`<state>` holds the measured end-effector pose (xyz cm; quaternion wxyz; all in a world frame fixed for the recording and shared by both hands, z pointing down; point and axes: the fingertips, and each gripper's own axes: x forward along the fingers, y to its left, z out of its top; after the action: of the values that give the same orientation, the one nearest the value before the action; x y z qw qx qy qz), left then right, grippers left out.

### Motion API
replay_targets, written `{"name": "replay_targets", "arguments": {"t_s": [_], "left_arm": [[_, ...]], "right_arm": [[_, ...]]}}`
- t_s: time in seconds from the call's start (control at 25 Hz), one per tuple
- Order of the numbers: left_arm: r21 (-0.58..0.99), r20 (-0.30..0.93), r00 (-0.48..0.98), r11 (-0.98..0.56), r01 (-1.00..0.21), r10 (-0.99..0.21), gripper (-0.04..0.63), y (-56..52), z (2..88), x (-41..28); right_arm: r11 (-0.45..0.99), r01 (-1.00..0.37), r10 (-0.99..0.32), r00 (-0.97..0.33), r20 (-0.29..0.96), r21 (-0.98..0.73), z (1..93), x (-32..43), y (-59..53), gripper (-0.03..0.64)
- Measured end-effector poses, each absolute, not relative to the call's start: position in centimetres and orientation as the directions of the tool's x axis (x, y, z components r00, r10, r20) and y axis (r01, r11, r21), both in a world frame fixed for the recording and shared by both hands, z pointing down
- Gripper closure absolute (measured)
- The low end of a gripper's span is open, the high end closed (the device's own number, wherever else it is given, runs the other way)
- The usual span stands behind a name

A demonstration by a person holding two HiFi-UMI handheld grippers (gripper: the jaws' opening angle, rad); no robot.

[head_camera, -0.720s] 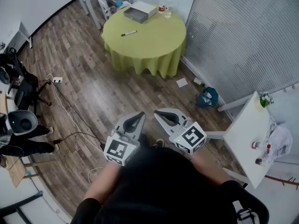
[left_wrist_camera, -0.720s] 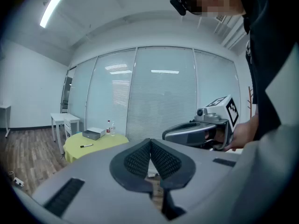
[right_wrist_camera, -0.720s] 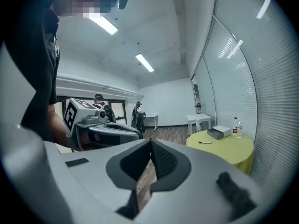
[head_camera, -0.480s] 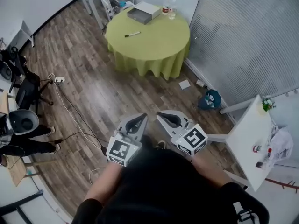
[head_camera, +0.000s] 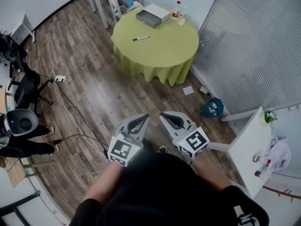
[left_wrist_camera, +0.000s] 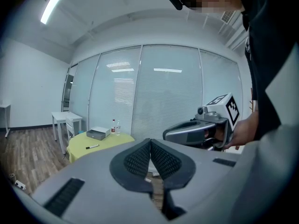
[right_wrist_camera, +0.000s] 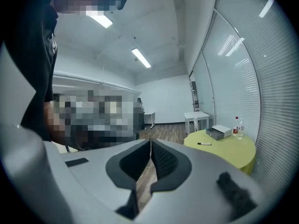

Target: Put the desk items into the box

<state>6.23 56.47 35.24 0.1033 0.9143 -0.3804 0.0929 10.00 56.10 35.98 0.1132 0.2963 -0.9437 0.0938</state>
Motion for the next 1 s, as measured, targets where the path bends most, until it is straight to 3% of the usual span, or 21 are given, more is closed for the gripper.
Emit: {"name": "replay_targets", "arguments": {"t_s": [1.0], "left_arm": [[0.162, 0.211, 0.722, -0.705, -0.690, -0.659, 0.581, 47.7, 35.4, -4.9]], "right_arm": [[0.805, -0.585, -0.536, -0.787, 0.305, -0.097, 36.0, -2.2, 47.4, 0.600]]}}
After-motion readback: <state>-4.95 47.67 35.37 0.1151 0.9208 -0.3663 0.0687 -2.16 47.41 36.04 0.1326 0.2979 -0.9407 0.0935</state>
